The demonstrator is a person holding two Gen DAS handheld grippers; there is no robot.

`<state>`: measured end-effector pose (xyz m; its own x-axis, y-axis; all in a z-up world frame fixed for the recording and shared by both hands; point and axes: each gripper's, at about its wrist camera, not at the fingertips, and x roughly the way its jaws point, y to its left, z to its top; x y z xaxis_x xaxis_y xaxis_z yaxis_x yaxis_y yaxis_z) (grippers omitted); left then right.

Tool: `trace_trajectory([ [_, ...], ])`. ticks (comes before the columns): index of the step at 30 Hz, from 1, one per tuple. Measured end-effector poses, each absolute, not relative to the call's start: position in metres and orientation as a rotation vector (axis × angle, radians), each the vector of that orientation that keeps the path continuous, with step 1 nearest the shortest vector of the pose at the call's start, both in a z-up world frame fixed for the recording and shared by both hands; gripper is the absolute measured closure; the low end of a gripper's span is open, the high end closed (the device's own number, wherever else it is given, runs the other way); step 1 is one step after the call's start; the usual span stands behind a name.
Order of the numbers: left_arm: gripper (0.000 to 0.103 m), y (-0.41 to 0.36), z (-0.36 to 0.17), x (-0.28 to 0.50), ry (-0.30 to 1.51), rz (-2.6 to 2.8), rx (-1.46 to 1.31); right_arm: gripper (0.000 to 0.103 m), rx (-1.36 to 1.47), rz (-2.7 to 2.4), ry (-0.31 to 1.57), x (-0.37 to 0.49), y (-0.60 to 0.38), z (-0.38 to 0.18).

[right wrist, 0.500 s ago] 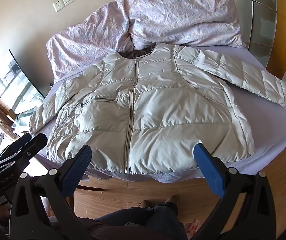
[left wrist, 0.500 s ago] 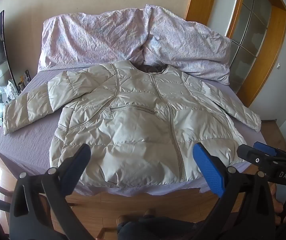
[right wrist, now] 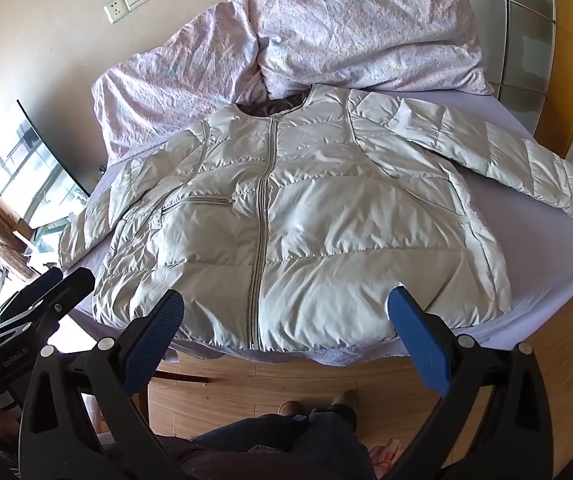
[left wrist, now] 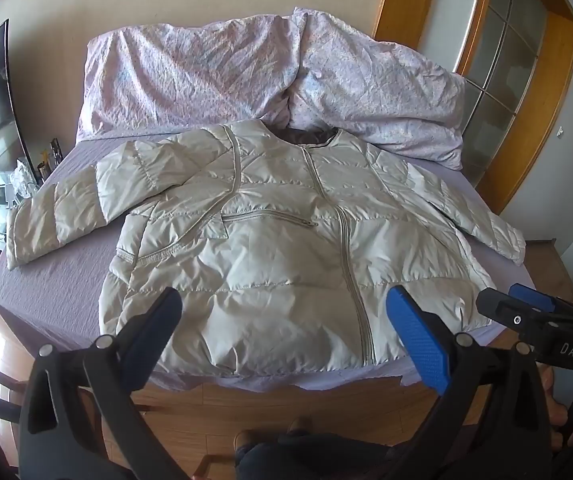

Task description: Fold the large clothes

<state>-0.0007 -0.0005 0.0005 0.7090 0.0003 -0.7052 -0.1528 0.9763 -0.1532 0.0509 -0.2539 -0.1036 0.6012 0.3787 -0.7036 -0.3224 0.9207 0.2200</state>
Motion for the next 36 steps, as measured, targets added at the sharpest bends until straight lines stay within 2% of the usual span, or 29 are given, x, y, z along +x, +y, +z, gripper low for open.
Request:
trace_trajectory([
  [36,0.002,0.0,-0.0003,0.0002,0.787,0.087,-0.208,0.001,0.074,0.407,0.837,0.0544,-0.2539,-0.1054],
])
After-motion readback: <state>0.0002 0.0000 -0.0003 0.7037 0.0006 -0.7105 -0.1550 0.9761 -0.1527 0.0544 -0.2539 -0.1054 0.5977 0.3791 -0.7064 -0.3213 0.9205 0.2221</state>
